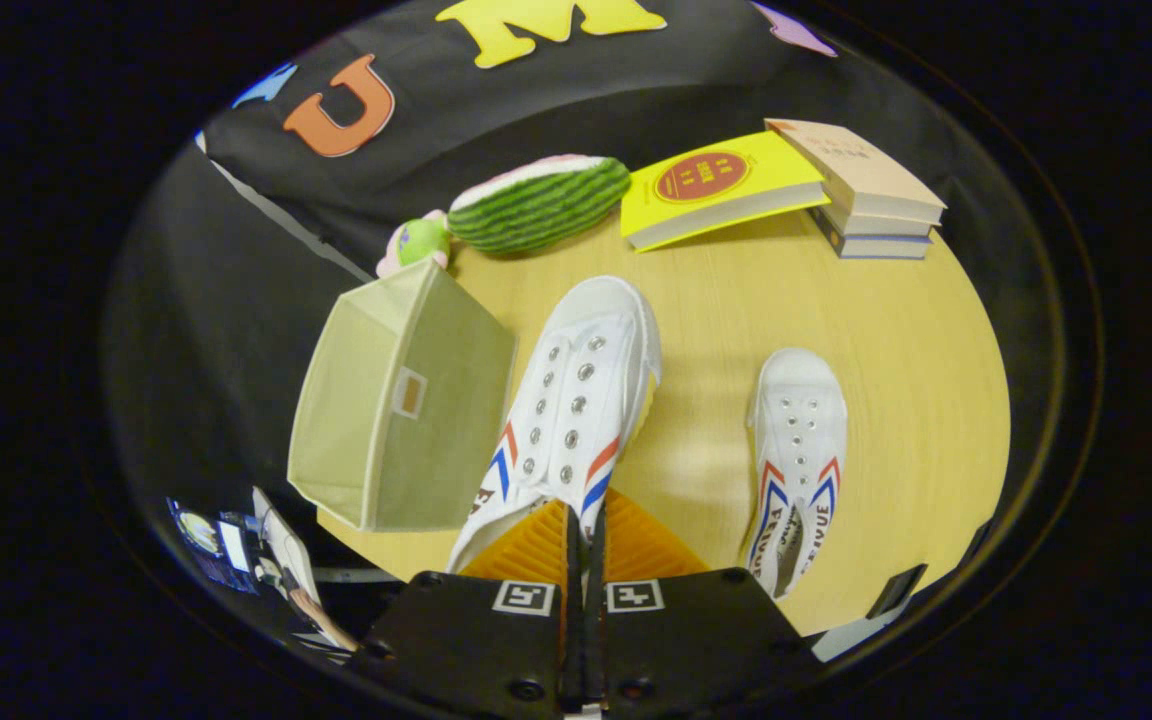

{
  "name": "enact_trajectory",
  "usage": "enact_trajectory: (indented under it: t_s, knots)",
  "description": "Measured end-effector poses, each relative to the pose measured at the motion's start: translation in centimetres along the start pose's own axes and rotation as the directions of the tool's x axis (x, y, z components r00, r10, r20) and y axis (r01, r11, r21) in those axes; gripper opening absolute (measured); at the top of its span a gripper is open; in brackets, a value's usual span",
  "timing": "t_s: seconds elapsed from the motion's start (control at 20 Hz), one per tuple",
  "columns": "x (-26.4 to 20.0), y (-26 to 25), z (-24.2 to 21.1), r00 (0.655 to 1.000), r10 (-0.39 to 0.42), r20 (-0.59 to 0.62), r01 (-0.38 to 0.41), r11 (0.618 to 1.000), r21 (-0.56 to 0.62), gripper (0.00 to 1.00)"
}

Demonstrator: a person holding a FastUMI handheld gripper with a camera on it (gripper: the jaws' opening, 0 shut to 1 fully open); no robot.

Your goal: Open the storage box then place both shoes into the box .Put the left shoe in first, then the right shoe, with the right side of both shoes facing outward in a uniform manner.

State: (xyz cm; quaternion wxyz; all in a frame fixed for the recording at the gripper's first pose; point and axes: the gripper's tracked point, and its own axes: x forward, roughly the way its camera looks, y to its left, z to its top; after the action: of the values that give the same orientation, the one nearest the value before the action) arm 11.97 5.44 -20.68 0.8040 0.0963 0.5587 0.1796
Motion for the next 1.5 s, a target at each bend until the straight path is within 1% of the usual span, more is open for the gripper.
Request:
enact_trajectory:
  t_s: [0.25,0.35,0.45,0.65,0.85,1.0,1.15,1.35,1.5]
  knots:
    - [-2.5,6.2,2.3,0.997,0.033,0.071,-0.032,0.999,-0.019,0.06]
    - [-2.6,8.7,2.7,0.995,0.057,0.087,-0.055,0.998,-0.025,0.06]
    - [-2.1,11.3,2.6,0.992,0.09,0.091,-0.09,0.996,0.0,0.06]
    - [0.2,15.9,2.6,0.986,0.137,0.095,-0.139,0.99,0.016,0.05]
    - [4.1,20.3,1.9,0.988,0.138,0.075,-0.139,0.99,0.013,0.05]
    - [7.4,23.8,1.0,0.985,0.164,0.052,-0.165,0.986,0.026,0.05]
    - [9.5,25.3,0.4,0.987,0.154,0.045,-0.155,0.988,0.028,0.05]
    - [10.1,25.5,0.1,0.987,0.146,0.063,-0.147,0.989,0.023,0.05]
    - [11.4,25.5,0.7,0.988,0.133,0.082,-0.136,0.99,0.037,0.05]
